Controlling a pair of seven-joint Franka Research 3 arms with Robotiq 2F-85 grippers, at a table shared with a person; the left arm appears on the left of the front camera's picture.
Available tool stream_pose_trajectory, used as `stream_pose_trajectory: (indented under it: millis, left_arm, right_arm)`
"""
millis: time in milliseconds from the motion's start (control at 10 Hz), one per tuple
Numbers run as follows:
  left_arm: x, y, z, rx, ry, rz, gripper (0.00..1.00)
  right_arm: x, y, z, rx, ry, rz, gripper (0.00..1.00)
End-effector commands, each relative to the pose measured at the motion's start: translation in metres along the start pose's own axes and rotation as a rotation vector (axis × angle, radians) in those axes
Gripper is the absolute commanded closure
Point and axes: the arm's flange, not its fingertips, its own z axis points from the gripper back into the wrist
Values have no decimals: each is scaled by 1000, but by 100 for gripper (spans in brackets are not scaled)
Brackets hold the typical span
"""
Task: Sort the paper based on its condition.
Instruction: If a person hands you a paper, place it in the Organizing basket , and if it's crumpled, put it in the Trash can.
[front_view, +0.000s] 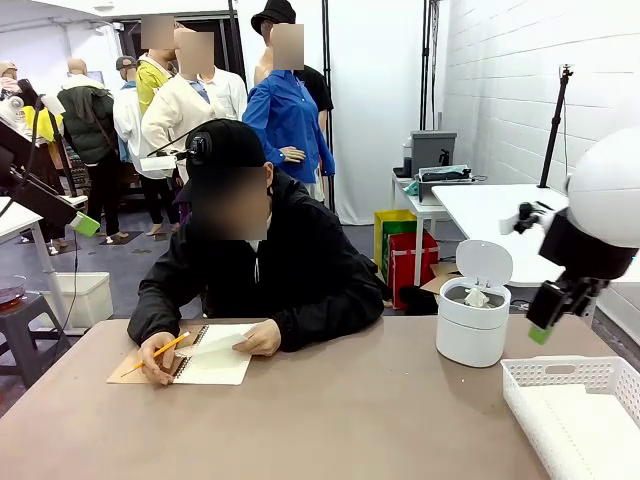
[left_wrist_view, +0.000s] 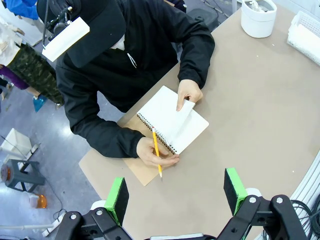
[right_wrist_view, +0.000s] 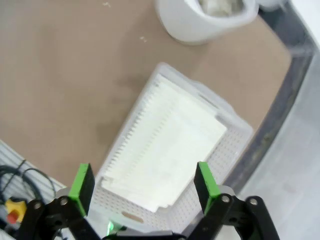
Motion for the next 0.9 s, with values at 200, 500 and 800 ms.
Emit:
stream_pose_trajectory:
  millis: [200, 500, 800]
  left_arm:
    - [0, 1, 0, 0, 1, 2, 0]
    - [0, 1, 0, 0, 1, 2, 0]
    - [0, 1, 0, 0, 1, 2, 0]
  right_arm:
    - [50, 56, 27, 179, -137, 227, 0]
    - [93, 83, 58, 255, -249, 224, 0]
    - [128, 97, 95, 270, -408, 201, 0]
